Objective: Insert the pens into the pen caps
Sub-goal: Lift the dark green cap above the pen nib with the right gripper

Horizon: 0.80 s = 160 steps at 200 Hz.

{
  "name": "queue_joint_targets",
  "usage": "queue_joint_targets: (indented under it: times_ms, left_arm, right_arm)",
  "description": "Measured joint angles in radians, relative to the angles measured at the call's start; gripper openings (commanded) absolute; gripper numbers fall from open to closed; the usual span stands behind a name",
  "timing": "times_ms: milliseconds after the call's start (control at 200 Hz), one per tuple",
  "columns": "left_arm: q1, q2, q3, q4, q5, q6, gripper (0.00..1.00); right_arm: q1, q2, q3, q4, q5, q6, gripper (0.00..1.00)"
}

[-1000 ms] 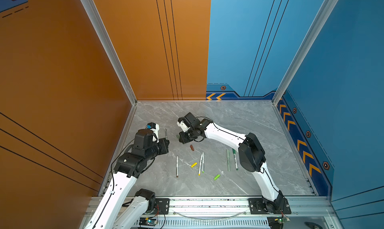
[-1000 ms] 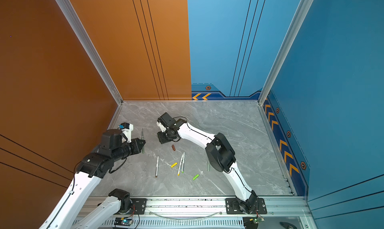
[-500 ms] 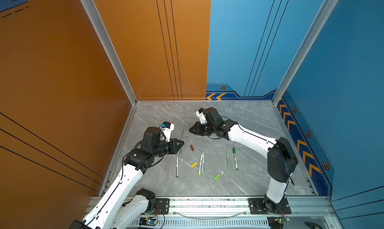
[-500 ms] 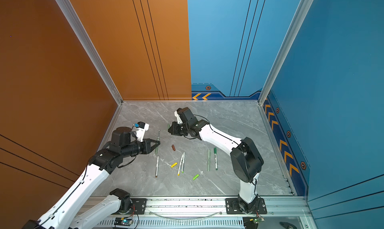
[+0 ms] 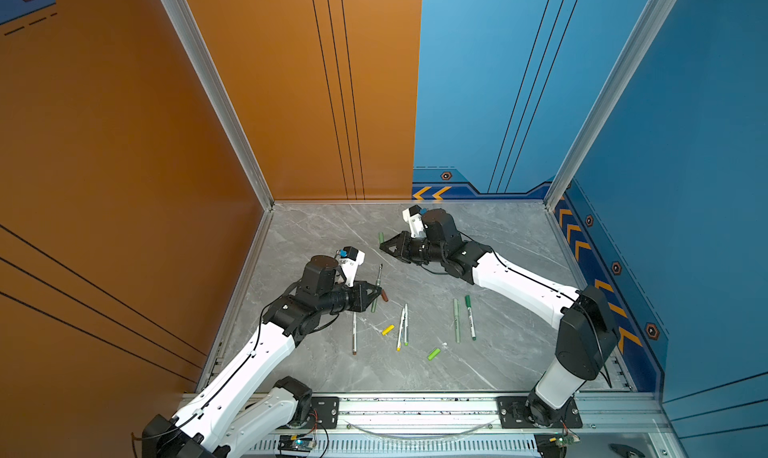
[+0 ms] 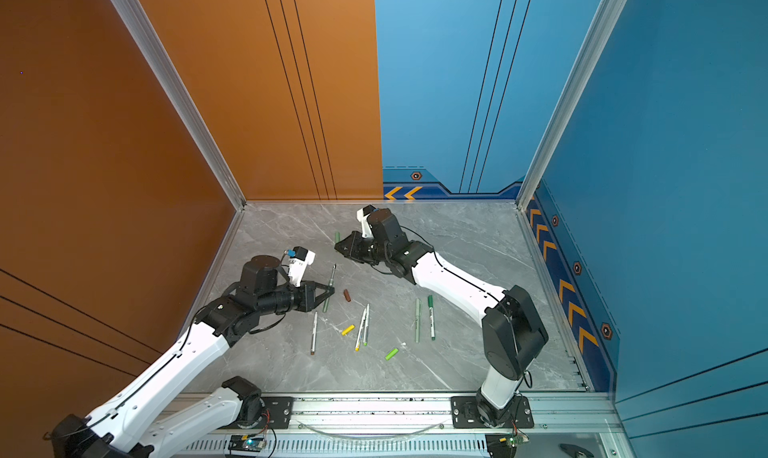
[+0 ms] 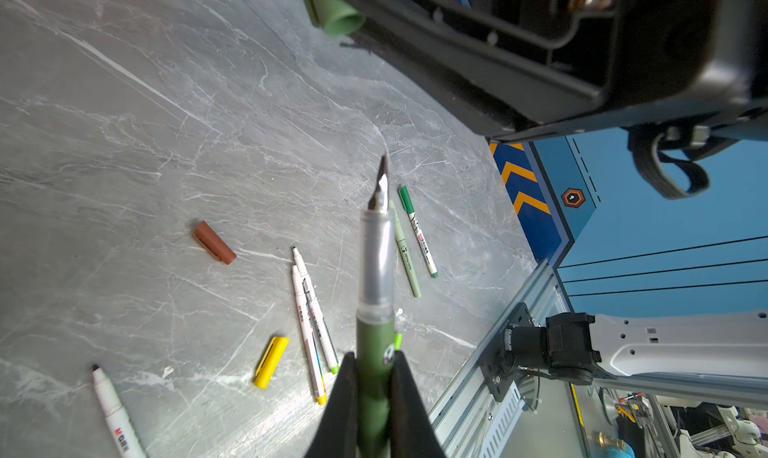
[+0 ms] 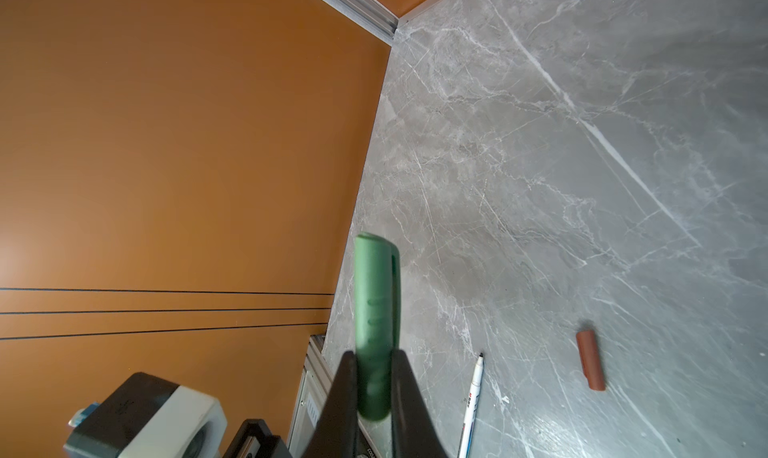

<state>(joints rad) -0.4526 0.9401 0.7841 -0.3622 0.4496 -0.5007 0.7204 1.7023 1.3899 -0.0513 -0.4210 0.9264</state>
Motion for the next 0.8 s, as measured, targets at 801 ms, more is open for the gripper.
queue_joint_targets:
  times_ms: [801]
  left_arm:
    - [0.0, 0.0, 0.0, 0.014, -0.042, -0.02, 0.0]
  right_arm:
    - [0.037, -0.027, -0.039, 0.03, -0.021, 0.022, 0.05]
